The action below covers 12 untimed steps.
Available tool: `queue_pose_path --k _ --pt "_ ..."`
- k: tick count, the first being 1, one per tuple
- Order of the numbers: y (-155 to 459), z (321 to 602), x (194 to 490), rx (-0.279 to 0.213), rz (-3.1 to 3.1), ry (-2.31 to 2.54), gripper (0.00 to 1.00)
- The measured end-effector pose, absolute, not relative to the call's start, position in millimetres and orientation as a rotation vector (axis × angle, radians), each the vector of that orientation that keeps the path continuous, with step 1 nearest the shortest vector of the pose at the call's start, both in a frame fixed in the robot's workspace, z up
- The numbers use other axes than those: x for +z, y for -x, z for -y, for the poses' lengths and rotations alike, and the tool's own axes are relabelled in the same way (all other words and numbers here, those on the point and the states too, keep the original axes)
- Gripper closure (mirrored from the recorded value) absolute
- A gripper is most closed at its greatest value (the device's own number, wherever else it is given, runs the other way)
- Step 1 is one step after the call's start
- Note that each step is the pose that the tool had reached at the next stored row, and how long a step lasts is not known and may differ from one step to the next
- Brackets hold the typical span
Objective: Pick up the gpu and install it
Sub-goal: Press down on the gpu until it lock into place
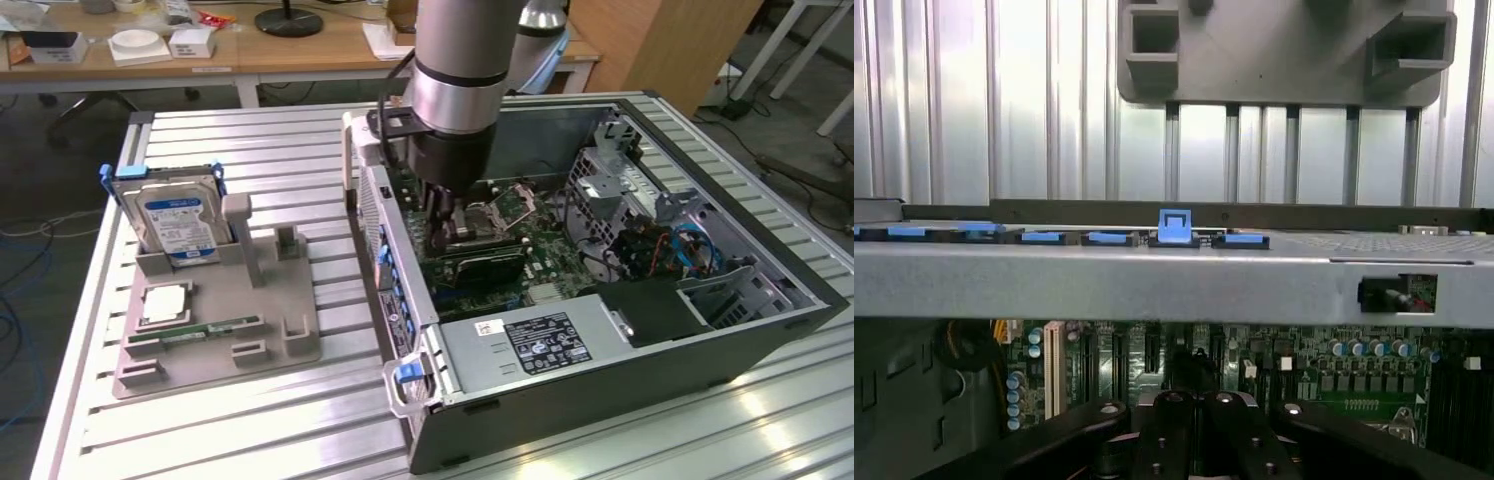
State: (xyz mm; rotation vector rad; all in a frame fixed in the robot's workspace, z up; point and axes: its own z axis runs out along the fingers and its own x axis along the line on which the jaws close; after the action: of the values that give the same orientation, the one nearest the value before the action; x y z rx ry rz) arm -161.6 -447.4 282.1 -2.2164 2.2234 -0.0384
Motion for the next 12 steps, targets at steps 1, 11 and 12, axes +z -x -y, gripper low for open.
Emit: queue_pose_path --k 1,11,12 --pt "164 447 282 -0.038 -2.222 2.218 0.90" --pt "167 436 285 -0.056 -2.234 2.233 0.90" --pt "167 433 285 -0.060 -2.236 2.236 0.90"
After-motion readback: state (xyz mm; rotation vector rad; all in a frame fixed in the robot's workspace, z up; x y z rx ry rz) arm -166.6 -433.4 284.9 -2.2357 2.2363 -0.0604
